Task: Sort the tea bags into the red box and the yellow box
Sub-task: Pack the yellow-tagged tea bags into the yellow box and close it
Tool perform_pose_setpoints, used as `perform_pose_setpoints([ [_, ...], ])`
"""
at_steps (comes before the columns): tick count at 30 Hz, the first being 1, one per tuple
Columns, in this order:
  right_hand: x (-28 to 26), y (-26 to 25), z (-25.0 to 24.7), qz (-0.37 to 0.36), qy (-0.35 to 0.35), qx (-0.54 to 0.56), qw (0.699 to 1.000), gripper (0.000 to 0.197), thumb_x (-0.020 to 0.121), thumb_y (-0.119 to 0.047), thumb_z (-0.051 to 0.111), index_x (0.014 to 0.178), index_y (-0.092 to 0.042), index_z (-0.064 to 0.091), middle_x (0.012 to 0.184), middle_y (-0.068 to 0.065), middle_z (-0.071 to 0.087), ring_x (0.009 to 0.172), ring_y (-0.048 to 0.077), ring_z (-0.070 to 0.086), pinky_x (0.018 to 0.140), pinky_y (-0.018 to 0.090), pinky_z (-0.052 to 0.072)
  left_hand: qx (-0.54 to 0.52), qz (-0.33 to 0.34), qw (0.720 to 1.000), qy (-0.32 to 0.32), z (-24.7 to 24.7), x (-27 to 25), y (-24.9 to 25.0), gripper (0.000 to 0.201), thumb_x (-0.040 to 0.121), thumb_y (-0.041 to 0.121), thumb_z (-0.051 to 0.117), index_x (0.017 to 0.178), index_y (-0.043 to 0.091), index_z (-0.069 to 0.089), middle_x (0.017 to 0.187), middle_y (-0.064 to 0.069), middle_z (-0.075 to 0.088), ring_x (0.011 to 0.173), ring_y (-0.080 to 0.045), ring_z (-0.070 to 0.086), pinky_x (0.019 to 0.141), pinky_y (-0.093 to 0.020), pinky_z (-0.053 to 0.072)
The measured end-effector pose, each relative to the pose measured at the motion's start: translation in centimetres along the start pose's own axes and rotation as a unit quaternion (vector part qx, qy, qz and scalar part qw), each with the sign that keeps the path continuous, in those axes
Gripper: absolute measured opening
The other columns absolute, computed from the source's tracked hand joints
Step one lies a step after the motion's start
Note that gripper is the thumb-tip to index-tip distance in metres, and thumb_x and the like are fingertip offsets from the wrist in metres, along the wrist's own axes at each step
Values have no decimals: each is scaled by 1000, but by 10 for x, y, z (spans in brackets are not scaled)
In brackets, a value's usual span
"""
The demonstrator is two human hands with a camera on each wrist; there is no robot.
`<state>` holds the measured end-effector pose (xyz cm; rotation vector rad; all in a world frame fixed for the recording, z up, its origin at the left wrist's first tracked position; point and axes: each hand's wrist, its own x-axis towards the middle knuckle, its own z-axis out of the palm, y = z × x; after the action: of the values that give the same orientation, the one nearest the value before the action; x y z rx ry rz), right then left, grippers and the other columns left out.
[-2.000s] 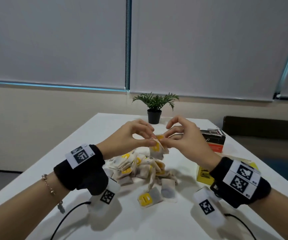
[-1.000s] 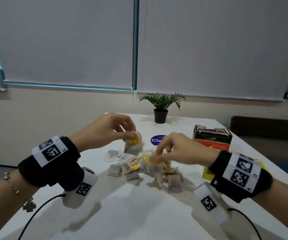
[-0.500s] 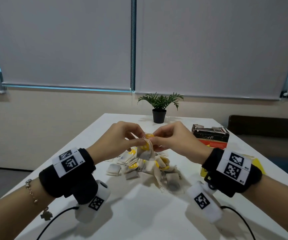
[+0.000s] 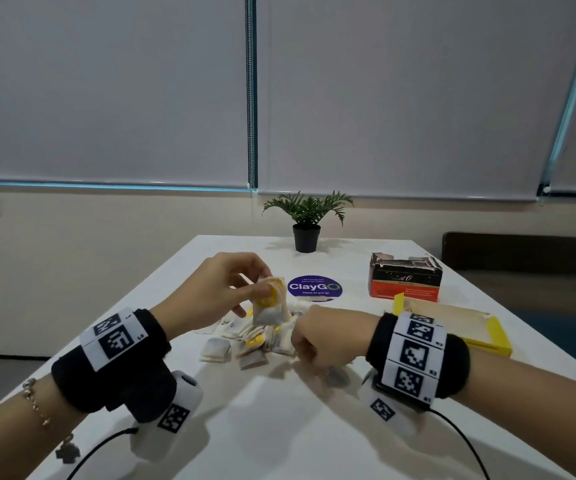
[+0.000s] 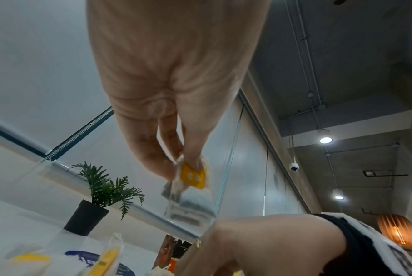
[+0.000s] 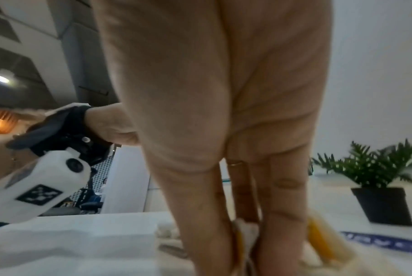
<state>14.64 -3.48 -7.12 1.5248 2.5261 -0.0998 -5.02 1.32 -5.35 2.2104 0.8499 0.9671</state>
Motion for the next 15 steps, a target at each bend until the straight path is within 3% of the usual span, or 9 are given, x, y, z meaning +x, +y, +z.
perform_pose_setpoints([
  [2,-4,7,-9,5,42,21,999,2,83,-10,67,85,-9,66,76,1,60,70,18,50,51,19,35,15,-1,1000,-14,-2,0,1,8,87,13,70,83,17,63,80,3,67,71,-22,66,55,-34,55],
  [5,-13,22,-26,11,102,62,993,13,82,-15,69,81,-18,56,70,-10,50,64,11,45,57,23,37,49,10,998,-33,-5,0,4,8,86,18,71,83,19,64,83,3,68,73,-15,65,56,-22,48],
  [7,-22,29,-37,3,123,111,986,14,85,-13,66,85,-17,53,74,-7,53,64,10,51,59,22,42,74,23,996,-47,-5,1,7,7,85,21,71,83,22,65,87,8,68,76,-14,65,59,-13,43],
  [10,-32,38,-48,-1,136,221,966,15,90,-7,60,99,-16,53,89,4,62,67,15,69,64,28,58,94,34,992,-78,1,5,15,6,85,26,72,84,27,66,92,14,65,81,-10,64,66,-17,48],
  [12,-36,44,-51,5,170,234,957,24,89,-6,60,108,-17,52,90,4,64,64,14,67,63,30,57,100,51,990,-88,9,10,23,8,82,27,75,84,28,67,97,13,61,85,-7,63,68,-15,48],
  [15,-41,55,-51,27,238,239,941,22,85,-12,68,101,-17,54,81,1,68,65,18,66,60,32,54,102,92,988,-76,23,21,35,9,79,23,78,82,24,69,104,9,60,84,-7,61,63,-6,40],
])
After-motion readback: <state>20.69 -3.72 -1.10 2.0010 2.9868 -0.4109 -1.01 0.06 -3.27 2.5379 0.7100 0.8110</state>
